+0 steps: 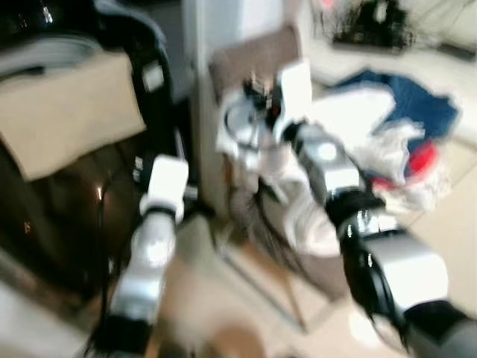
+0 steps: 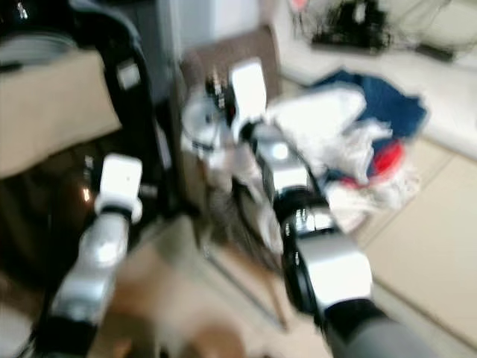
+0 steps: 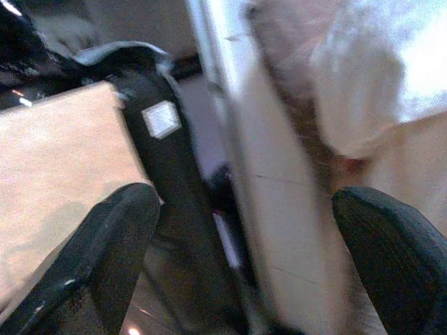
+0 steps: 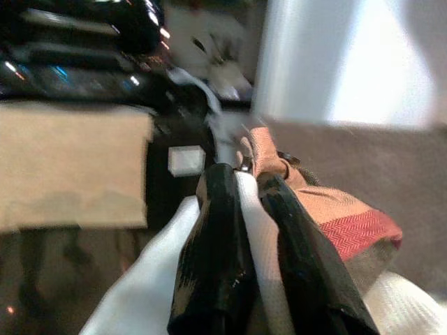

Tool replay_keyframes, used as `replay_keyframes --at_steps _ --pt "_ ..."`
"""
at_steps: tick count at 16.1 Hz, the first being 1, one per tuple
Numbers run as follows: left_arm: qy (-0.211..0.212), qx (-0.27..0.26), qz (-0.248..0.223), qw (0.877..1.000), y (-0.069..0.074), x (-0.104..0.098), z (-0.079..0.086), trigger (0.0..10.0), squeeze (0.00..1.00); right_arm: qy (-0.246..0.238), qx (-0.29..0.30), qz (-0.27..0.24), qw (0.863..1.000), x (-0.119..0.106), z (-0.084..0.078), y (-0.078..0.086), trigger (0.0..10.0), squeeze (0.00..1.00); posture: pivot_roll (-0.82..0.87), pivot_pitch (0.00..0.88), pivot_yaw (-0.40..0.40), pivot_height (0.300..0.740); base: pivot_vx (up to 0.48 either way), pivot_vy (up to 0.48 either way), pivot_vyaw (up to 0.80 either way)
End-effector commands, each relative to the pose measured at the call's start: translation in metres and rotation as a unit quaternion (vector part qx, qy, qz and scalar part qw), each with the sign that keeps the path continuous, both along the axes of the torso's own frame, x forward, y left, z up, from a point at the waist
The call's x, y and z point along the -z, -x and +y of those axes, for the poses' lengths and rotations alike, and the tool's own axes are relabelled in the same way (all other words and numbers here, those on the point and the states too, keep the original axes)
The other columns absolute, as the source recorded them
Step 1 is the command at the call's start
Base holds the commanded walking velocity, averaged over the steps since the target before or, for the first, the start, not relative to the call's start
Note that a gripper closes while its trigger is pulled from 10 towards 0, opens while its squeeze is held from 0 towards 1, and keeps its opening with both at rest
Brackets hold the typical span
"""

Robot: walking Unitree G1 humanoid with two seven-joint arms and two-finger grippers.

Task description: Clothes washing

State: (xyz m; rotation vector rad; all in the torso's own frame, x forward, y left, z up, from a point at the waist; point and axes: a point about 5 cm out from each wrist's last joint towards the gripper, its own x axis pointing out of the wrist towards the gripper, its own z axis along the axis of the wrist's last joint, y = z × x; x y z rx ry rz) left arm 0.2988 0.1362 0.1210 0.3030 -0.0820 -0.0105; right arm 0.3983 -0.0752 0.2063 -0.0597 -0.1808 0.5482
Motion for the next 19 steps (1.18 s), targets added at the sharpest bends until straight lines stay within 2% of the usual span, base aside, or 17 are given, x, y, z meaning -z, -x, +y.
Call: replay_keyframes --at_steps 1,3,10,12,13,16,18,19 --pt "-0.007 0.008 -0.005 1.000 -0.0015 -0.0036 -0.0032 10.0 0.00 -0.006 0.003 -0.014 1.000 -0.0081 0.0019 -0.0010 0.0 0.00 0.13 0.000 -0.051 0.740 0.000 0.000 0.00" --pt "0.014 0.021 -0.009 1.000 -0.0005 -0.0057 -0.0026 10.0 0.00 -0.006 0.000 -0.014 1.000 -0.0064 0.0043 0.0001 0.0 0.00 0.13 0.000 -0.050 0.740 0.413 0.000 0.00" --pt "0.028 0.011 -0.002 1.000 -0.0018 -0.0047 0.0006 10.0 0.00 0.005 0.000 -0.022 1.000 -0.0071 0.0057 0.0008 0.0 0.00 0.13 0.005 -0.049 0.740 0.478 0.000 0.00" --pt "0.021 0.006 -0.005 1.000 -0.0023 -0.0055 -0.0003 10.0 0.00 0.004 -0.002 -0.024 1.000 -0.0086 0.0065 0.0007 0.0 0.00 0.13 0.005 -0.049 0.740 0.480 0.000 0.00" --pt "0.010 -0.004 -0.003 1.000 -0.0030 -0.0052 0.0001 10.0 0.00 0.005 -0.003 -0.023 1.000 -0.0086 0.0071 0.0007 0.0 0.00 0.13 0.005 -0.049 0.740 0.000 0.000 0.00" --pt "0.016 -0.010 0.001 1.000 -0.0031 -0.0040 0.0016 10.0 0.00 0.002 -0.001 -0.020 1.000 -0.0070 0.0065 0.0008 0.0 0.00 0.13 0.005 -0.049 0.740 0.000 0.000 0.00" --pt "0.015 -0.013 0.003 1.000 -0.0036 -0.0031 0.0027 10.0 0.00 0.002 0.034 -0.011 0.999 -0.0059 0.0032 -0.0018 0.0 0.00 0.13 0.009 -0.052 0.740 0.000 0.000 0.00" --pt "0.016 -0.013 0.002 1.000 -0.0036 -0.0034 0.0024 10.0 0.00 -0.003 0.031 -0.016 0.999 -0.0083 0.0022 -0.0018 0.0 0.00 0.13 0.009 -0.052 0.740 0.000 0.000 0.00"
